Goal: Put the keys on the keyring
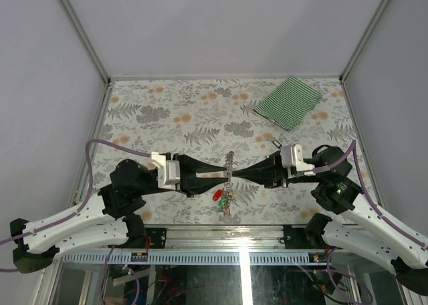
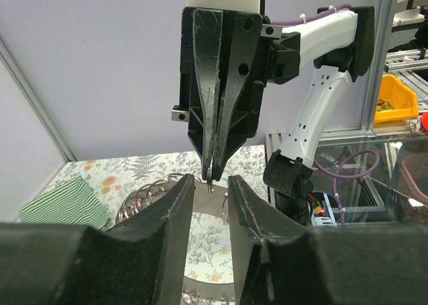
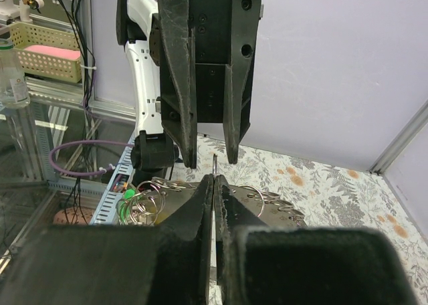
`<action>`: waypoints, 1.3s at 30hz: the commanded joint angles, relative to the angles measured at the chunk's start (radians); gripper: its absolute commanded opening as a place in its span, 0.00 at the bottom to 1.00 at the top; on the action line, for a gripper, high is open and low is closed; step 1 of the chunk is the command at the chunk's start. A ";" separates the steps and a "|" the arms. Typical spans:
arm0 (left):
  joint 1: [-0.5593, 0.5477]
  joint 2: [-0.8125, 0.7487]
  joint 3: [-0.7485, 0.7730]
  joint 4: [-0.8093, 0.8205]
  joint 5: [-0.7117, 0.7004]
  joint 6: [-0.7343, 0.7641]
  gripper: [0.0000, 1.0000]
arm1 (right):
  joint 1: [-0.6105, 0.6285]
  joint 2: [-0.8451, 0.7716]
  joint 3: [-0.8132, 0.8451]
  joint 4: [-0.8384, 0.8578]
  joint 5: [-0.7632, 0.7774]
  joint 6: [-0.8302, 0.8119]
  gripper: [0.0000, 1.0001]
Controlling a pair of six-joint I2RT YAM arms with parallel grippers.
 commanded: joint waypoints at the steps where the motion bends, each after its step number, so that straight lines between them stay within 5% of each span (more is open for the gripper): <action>1: -0.003 0.010 0.038 0.047 0.024 -0.009 0.27 | 0.000 -0.012 0.039 0.060 0.025 -0.011 0.00; 11: -0.004 0.016 0.048 0.034 0.033 0.008 0.00 | 0.000 -0.007 0.037 0.061 0.020 -0.011 0.00; 26: -0.002 0.009 0.047 0.050 0.045 0.023 0.00 | 0.000 0.010 0.024 0.063 0.007 -0.011 0.15; 37: -0.003 0.002 0.047 0.045 0.013 0.015 0.00 | 0.000 -0.006 0.013 0.093 0.016 -0.008 0.00; 39: -0.004 -0.005 0.051 0.029 -0.014 0.007 0.10 | 0.000 -0.025 0.013 0.077 0.036 -0.046 0.00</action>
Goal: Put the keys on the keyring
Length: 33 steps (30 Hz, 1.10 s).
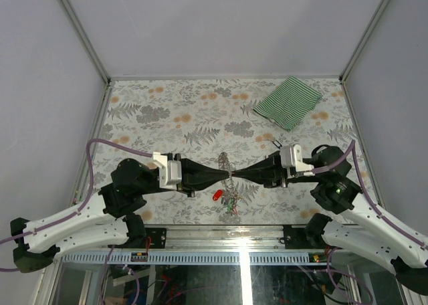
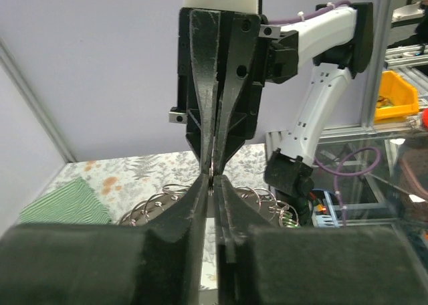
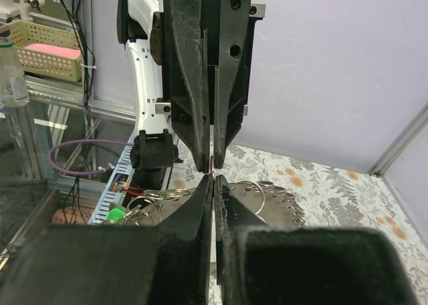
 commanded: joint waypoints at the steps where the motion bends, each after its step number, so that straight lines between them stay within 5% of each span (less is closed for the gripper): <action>1: -0.003 -0.030 0.038 0.022 -0.053 -0.014 0.16 | 0.001 -0.048 0.008 0.064 0.054 -0.074 0.00; 4: -0.004 -0.050 0.046 -0.030 -0.139 -0.034 0.32 | 0.000 -0.097 -0.023 0.072 0.078 -0.170 0.00; 11: -0.003 -0.089 0.065 -0.158 -0.340 -0.157 0.50 | 0.000 -0.164 -0.020 -0.054 0.074 -0.464 0.00; 20: -0.003 0.014 0.160 -0.351 -0.469 -0.350 0.51 | 0.001 -0.189 0.043 -0.339 0.121 -0.854 0.00; 33: -0.003 0.094 0.209 -0.474 -0.560 -0.469 0.58 | 0.000 -0.200 0.135 -0.480 0.151 -0.961 0.00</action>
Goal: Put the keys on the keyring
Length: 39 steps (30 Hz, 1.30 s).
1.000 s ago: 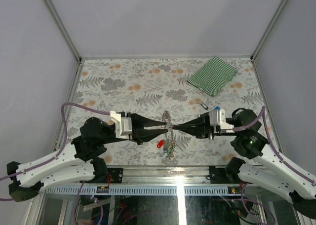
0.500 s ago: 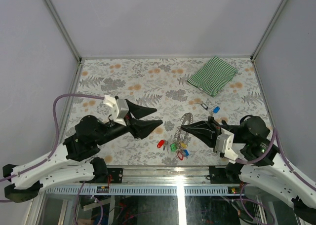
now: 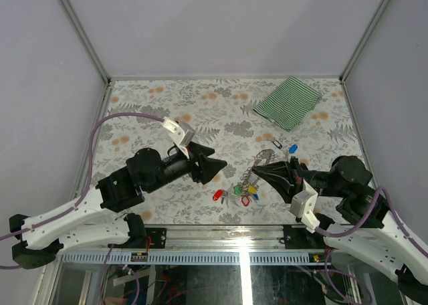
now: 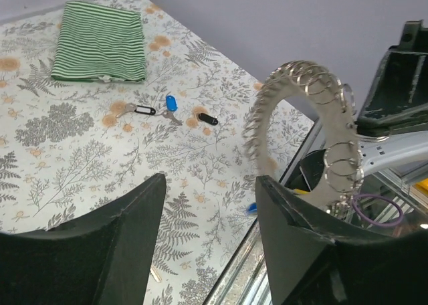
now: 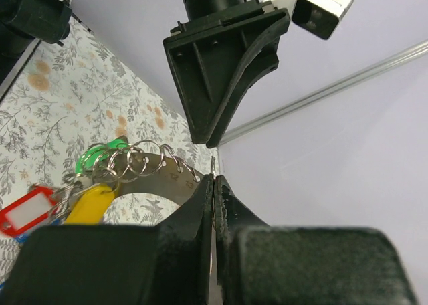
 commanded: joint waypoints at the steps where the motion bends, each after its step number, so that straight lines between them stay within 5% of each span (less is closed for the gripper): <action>1: -0.003 0.027 0.051 -0.044 -0.048 -0.055 0.59 | 0.001 -0.008 0.083 -0.012 0.027 -0.061 0.00; 7: -0.004 0.072 0.044 -0.097 -0.119 -0.135 0.62 | 0.000 -0.032 0.073 -0.070 0.083 0.036 0.00; 13: -0.004 0.150 -0.006 -0.204 -0.184 -0.311 0.61 | 0.000 -0.101 0.048 -0.060 0.235 0.441 0.00; 20: -0.004 0.285 -0.063 -0.226 -0.140 -0.422 0.63 | 0.000 -0.075 0.130 -0.234 0.418 0.790 0.00; 29: 0.024 0.418 -0.082 -0.184 0.019 -0.175 0.78 | 0.001 -0.026 0.199 -0.423 0.367 0.987 0.00; 39: 0.242 0.557 -0.139 -0.041 0.343 0.069 0.70 | 0.001 -0.028 0.211 -0.415 0.275 1.032 0.00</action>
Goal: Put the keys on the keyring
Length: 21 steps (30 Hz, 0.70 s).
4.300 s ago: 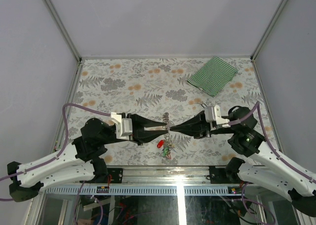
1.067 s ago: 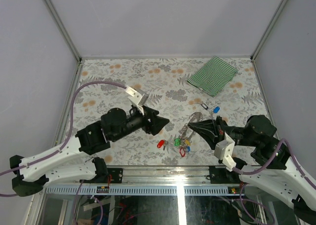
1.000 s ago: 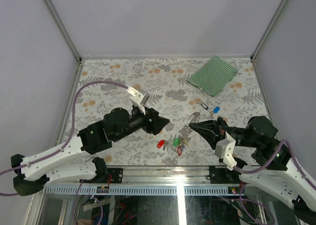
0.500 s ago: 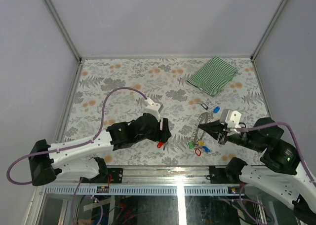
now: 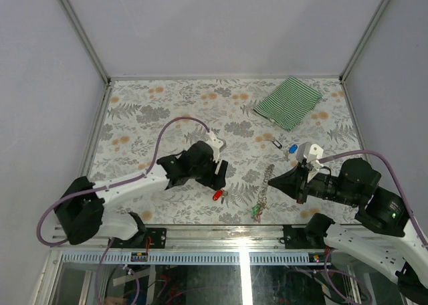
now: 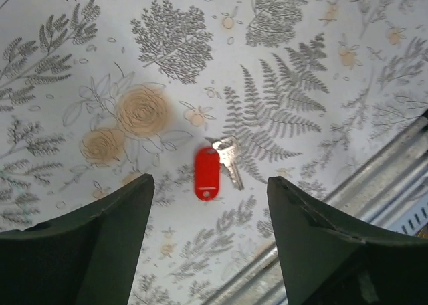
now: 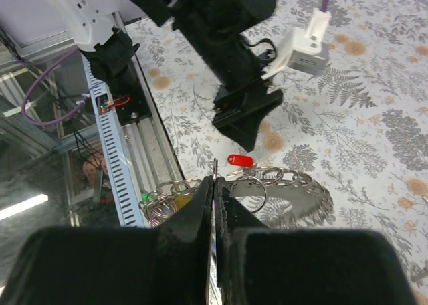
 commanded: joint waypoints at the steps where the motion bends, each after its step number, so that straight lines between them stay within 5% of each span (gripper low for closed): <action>1: 0.052 0.080 -0.007 0.121 0.180 0.178 0.70 | 0.000 0.009 0.060 0.051 -0.068 0.045 0.00; 21: 0.142 0.310 0.018 0.239 0.452 0.433 0.56 | 0.001 0.050 0.095 0.002 -0.123 0.049 0.00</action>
